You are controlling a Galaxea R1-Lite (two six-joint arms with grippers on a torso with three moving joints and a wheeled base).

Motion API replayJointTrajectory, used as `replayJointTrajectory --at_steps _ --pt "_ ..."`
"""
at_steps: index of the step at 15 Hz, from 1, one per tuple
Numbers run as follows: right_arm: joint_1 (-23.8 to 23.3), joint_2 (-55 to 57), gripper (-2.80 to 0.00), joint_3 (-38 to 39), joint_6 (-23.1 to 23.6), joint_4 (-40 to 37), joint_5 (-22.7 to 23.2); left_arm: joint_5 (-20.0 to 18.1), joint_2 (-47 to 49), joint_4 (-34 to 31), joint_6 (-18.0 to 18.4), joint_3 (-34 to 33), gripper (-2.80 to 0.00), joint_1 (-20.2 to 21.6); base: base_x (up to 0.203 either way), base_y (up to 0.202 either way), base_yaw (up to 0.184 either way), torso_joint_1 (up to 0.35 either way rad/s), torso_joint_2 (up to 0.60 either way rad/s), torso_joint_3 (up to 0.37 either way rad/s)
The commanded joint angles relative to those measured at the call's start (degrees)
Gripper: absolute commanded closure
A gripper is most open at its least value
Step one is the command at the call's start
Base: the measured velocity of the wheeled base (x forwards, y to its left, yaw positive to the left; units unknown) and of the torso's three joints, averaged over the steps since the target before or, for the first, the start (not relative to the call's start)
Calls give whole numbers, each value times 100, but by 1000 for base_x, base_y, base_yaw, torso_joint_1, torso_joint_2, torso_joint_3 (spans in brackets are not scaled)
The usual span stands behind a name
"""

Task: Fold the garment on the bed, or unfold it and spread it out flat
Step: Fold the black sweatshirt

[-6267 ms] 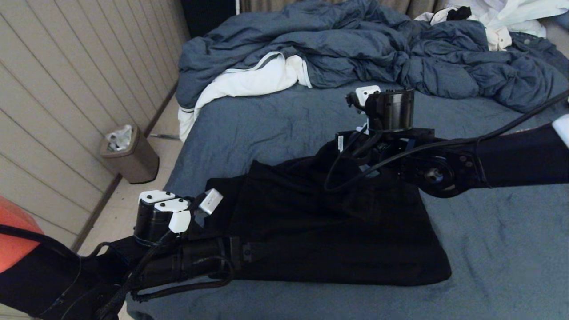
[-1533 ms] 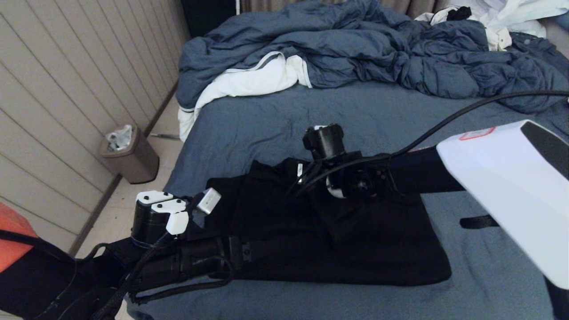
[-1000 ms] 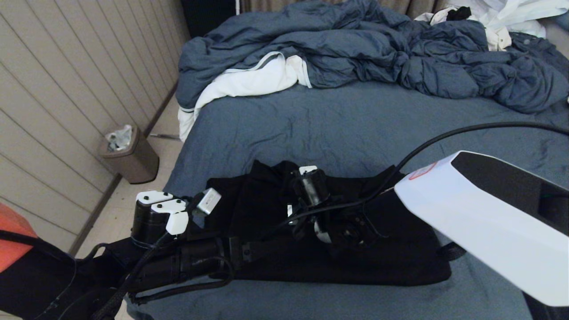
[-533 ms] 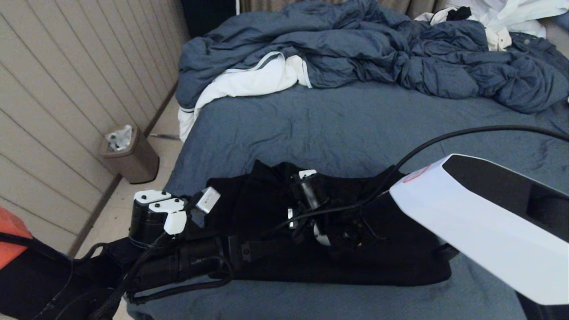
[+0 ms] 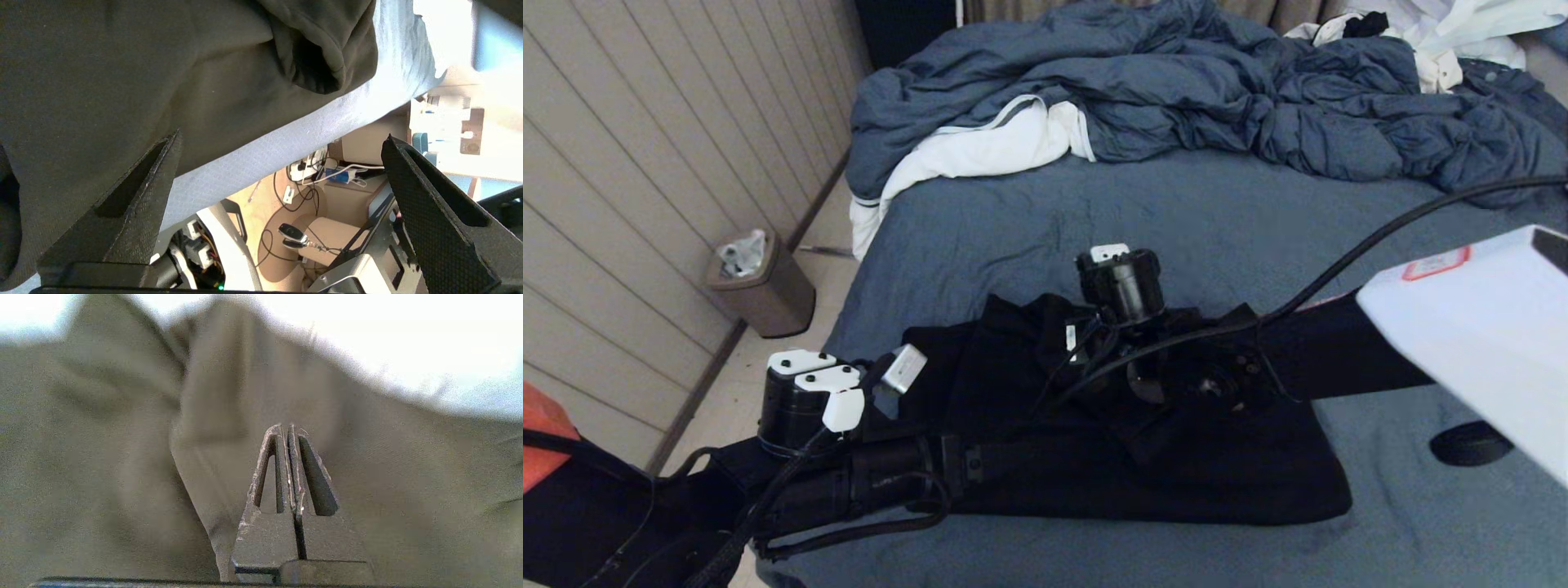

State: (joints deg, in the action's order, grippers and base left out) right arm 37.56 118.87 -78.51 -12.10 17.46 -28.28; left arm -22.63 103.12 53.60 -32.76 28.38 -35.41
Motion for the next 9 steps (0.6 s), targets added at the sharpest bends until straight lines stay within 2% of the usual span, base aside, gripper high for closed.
replayJointTrajectory --at_steps 1,5,7,9 --pt "-16 -555 0 -46 66 2 -18 -14 6 28 -20 1 -280 -1 0 0 0 0 0 0" --pt "-534 -1103 0 65 208 -163 53 -14 -25 27 -20 1 -280 -1 0 0 0 0 0 0" --pt "-1199 -1571 0 282 231 -314 223 -14 -38 27 -28 1 -280 -1 0 0 0 0 0 0" --pt "-2070 -1939 0 504 242 -572 614 -14 -46 27 -28 1 -280 -1 0 0 0 0 0 0"
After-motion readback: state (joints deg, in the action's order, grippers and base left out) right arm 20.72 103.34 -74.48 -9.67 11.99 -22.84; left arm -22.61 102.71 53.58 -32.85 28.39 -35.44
